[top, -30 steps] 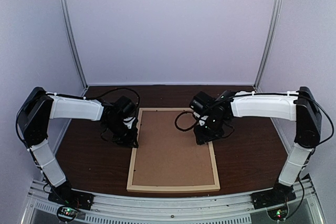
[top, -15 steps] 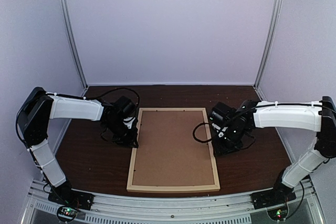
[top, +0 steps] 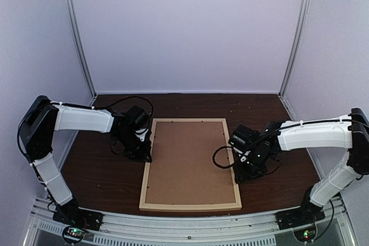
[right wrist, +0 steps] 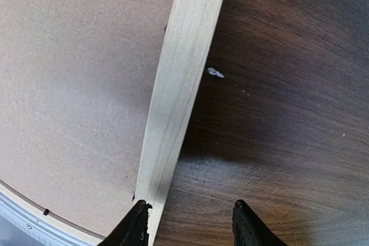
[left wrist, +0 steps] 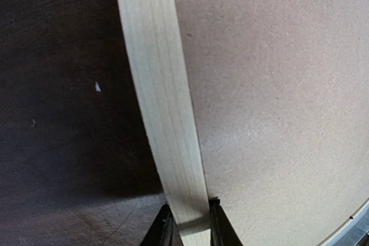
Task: Put the photo into the frame
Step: Press the fastener onto the backboard.
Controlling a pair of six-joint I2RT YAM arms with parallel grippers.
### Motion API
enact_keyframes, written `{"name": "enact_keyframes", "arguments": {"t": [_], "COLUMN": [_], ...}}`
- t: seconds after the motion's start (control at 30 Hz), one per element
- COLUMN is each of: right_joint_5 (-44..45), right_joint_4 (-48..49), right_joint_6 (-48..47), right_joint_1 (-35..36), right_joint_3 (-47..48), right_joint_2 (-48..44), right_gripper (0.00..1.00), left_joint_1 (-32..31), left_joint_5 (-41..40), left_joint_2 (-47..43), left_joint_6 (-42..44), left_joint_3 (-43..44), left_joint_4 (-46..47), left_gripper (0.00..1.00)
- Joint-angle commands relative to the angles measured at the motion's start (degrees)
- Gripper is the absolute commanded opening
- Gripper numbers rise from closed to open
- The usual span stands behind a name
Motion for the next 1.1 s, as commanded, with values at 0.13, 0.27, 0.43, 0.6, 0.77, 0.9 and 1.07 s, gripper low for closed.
{"name": "enact_keyframes", "arguments": {"t": [0.13, 0.27, 0.43, 0.6, 0.77, 0.9, 1.07], "right_joint_5": [0.4, 0.5, 1.1, 1.7, 2.0, 2.1, 1.7], "right_joint_4": [0.6, 0.5, -0.8, -1.9, -2.2, -1.9, -0.8], "right_joint_6": [-0.2, -0.1, 0.0, 0.3, 0.8, 1.3, 1.7], "right_joint_1": [1.2, 1.5, 2.6, 3.4, 4.7, 5.6, 6.3], "right_joint_3": [1.9, 2.0, 2.2, 2.1, 2.7, 3.4, 4.4], "right_joint_2": [4.8, 5.4, 6.0, 5.7, 6.2, 6.9, 8.4], "right_gripper": [0.51, 0.52, 0.53, 0.54, 0.55, 0.56, 0.56], "left_joint_1": [-1.1, -1.1, -1.1, -1.1, -1.1, -1.1, -1.1], "left_joint_5": [0.6, 0.8, 0.9, 0.9, 0.8, 0.8, 0.8], "left_joint_2": [2.1, 2.4, 2.6, 2.6, 2.4, 2.4, 2.4], "left_joint_6": [2.3, 2.3, 2.3, 2.3, 2.2, 2.3, 2.2], "left_joint_3": [-0.9, -0.9, -0.8, -0.9, -1.0, -1.0, -1.1], "left_joint_4": [-0.1, 0.0, 0.0, 0.0, -0.1, 0.0, 0.0], "left_gripper": [0.17, 0.17, 0.17, 0.17, 0.17, 0.17, 0.17]}}
